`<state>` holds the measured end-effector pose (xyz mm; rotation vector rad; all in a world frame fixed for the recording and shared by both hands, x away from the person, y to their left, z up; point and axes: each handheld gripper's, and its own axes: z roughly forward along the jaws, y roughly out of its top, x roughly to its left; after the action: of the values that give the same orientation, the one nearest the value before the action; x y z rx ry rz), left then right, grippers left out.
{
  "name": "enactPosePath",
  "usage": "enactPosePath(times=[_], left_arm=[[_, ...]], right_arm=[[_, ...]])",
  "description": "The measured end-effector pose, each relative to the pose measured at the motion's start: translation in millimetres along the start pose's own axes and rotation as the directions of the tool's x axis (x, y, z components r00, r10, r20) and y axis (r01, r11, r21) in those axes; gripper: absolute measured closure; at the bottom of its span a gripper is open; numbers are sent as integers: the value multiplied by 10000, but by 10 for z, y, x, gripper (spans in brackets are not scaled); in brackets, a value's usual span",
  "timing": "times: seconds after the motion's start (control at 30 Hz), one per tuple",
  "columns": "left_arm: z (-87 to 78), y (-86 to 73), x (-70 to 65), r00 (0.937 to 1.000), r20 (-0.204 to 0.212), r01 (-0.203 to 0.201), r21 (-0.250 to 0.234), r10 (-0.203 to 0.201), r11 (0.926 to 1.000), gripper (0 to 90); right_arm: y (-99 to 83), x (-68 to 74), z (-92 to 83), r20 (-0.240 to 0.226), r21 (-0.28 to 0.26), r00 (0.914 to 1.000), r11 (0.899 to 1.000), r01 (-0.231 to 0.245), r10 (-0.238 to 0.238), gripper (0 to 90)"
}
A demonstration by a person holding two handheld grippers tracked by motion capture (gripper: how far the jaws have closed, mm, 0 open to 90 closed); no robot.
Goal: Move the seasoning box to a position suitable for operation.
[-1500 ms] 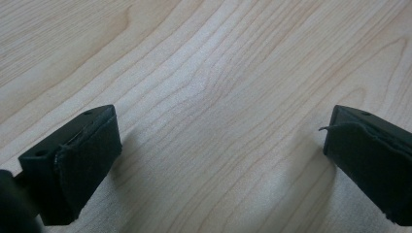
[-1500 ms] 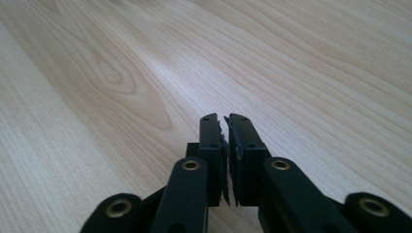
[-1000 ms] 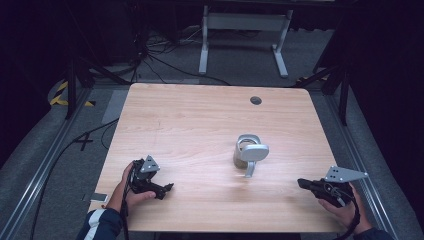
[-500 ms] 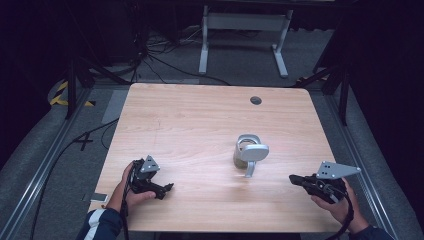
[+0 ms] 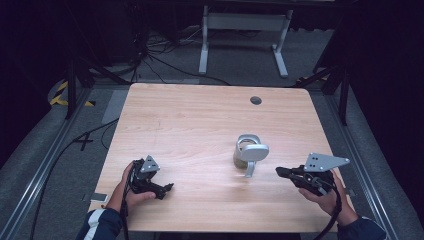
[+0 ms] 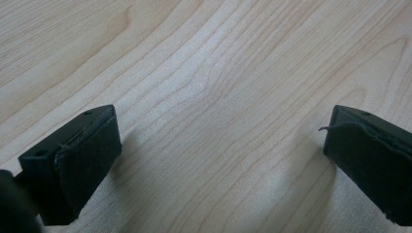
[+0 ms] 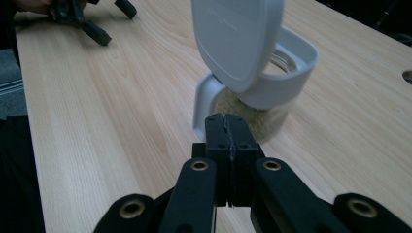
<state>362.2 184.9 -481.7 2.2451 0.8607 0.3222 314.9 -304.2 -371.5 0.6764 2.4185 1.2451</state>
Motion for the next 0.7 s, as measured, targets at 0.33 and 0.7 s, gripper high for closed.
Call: enactPosePath(times=[0.33, 0.7], left_arm=[[0, 0, 0, 10000, 1, 6, 2, -6, 10000, 5], [0, 0, 0, 10000, 0, 3, -1, -3, 10000, 4]], right_arm=[[272, 115, 180, -342, -83, 9985, 9991, 418, -421, 896], [453, 124, 242, -202, -314, 9982, 9979, 563, -569, 896]])
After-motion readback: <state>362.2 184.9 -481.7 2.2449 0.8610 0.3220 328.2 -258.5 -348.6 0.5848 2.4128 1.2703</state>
